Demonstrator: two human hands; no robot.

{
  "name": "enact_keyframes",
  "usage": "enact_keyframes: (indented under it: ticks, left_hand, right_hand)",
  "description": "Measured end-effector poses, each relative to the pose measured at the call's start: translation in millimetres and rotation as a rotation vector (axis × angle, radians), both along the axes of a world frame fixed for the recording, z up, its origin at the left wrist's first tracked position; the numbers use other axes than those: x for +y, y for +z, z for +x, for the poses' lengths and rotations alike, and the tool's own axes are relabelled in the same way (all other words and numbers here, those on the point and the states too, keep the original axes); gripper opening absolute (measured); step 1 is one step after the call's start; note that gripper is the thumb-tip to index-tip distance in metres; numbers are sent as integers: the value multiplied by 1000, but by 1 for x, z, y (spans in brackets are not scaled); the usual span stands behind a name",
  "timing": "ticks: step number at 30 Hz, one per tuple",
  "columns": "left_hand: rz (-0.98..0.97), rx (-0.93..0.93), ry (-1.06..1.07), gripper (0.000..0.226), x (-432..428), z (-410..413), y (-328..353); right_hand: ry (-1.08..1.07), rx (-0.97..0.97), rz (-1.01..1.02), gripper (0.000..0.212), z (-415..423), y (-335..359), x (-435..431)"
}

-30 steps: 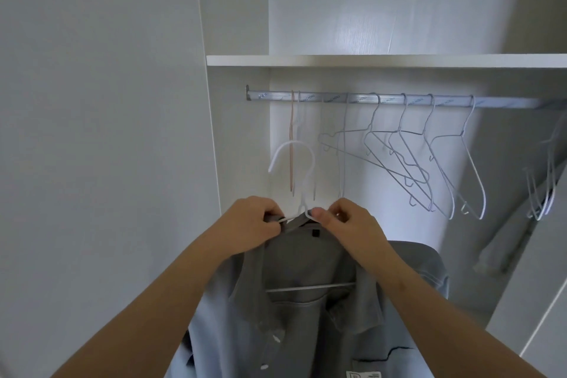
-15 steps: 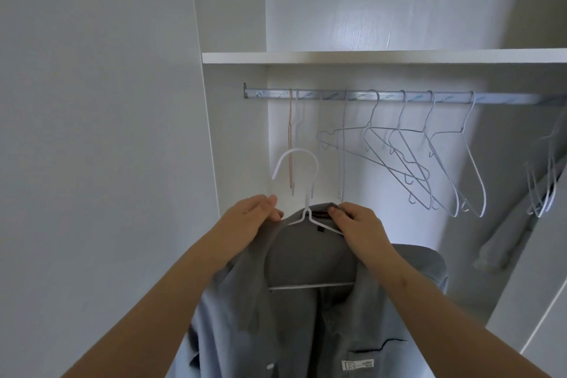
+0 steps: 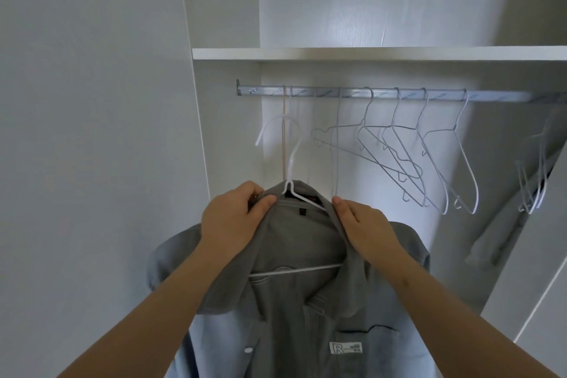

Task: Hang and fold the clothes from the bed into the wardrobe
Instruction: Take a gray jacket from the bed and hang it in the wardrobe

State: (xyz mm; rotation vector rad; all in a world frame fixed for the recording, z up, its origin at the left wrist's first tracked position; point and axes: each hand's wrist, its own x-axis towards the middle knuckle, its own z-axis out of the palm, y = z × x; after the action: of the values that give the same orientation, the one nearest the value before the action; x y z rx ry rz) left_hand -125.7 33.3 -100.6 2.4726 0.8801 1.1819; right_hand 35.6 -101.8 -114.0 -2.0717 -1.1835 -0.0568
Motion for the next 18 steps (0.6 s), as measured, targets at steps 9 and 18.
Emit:
enact_keyframes:
  ticks: [9, 18]
  left_hand:
    - [-11, 22, 81, 24, 4, 26, -10]
    - [-268, 97, -15, 30, 9, 40, -15]
  right_hand:
    - [31, 242, -235, 51, 7, 11, -7]
    - [80, 648, -271, 32, 4, 9, -15]
